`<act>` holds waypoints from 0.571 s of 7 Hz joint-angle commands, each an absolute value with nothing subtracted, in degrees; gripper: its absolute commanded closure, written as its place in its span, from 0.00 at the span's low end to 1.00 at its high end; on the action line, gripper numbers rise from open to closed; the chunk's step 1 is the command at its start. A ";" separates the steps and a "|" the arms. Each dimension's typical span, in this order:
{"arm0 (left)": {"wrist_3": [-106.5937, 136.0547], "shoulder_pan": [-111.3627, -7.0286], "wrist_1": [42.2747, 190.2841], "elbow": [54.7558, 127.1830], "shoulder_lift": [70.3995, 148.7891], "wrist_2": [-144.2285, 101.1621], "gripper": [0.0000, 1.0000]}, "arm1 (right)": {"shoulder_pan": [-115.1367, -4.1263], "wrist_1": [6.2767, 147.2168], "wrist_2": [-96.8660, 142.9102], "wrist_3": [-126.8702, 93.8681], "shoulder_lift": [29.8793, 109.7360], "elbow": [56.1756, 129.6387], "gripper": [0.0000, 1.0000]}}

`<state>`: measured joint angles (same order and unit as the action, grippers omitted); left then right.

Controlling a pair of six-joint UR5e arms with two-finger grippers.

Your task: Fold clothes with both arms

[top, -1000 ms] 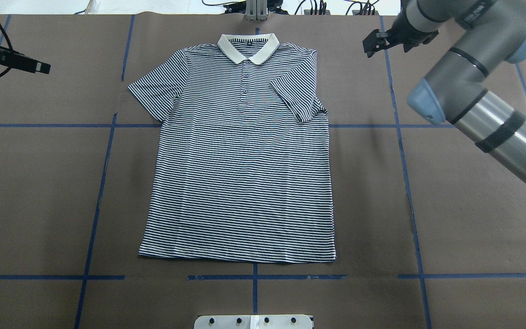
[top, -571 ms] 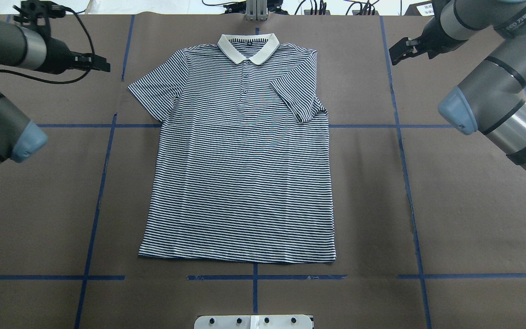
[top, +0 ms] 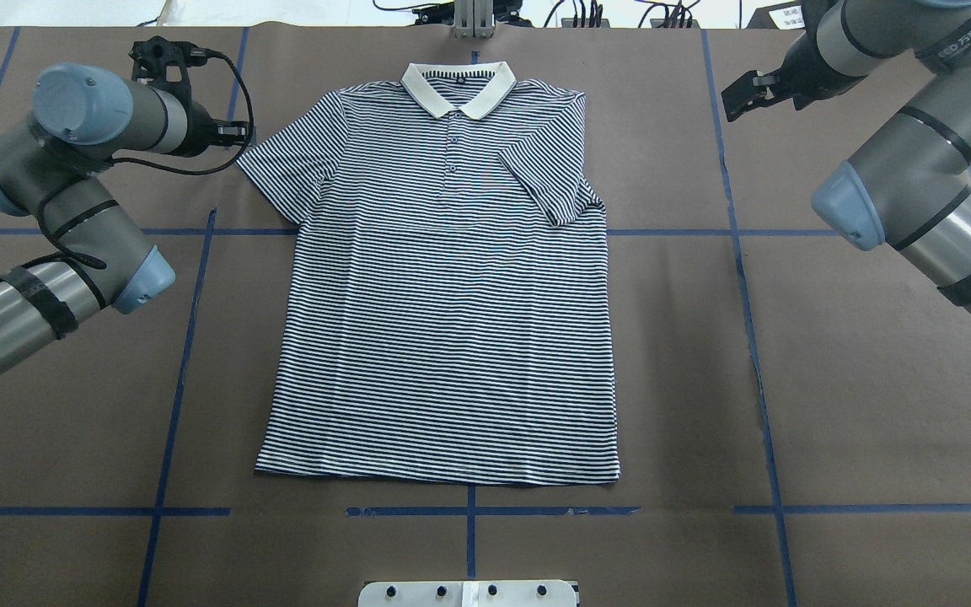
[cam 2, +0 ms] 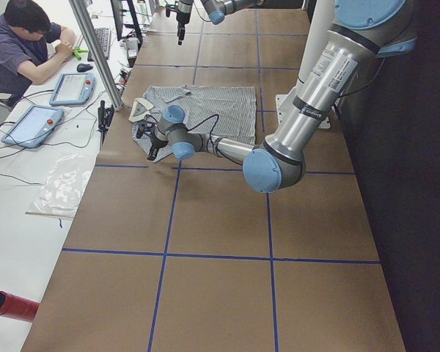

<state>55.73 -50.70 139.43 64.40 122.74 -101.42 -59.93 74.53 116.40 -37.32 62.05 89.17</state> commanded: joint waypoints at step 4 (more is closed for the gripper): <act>55.55 -49.31 141.59 60.21 123.66 -101.16 0.46 | -59.85 74.53 116.19 -37.27 62.05 88.86 0.00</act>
